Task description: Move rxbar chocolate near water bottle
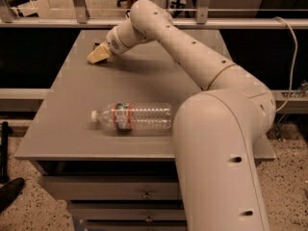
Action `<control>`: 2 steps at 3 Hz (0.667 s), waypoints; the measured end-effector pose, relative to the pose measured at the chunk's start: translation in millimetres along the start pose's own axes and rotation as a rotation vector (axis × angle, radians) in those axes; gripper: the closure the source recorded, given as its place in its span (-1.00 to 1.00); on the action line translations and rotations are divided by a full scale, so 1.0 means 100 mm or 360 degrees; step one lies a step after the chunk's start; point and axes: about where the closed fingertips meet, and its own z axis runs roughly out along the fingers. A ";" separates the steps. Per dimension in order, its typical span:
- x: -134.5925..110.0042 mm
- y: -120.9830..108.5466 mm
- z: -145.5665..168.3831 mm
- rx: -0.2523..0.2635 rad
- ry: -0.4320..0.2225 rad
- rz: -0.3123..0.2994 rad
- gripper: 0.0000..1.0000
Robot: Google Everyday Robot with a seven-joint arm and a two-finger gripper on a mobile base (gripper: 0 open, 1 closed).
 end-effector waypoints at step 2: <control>-0.02 0.00 -0.02 0.0000 -0.0001 0.0001 0.99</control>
Offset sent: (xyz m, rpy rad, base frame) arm -0.0234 -0.0673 0.0710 0.0143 -0.1374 -0.0211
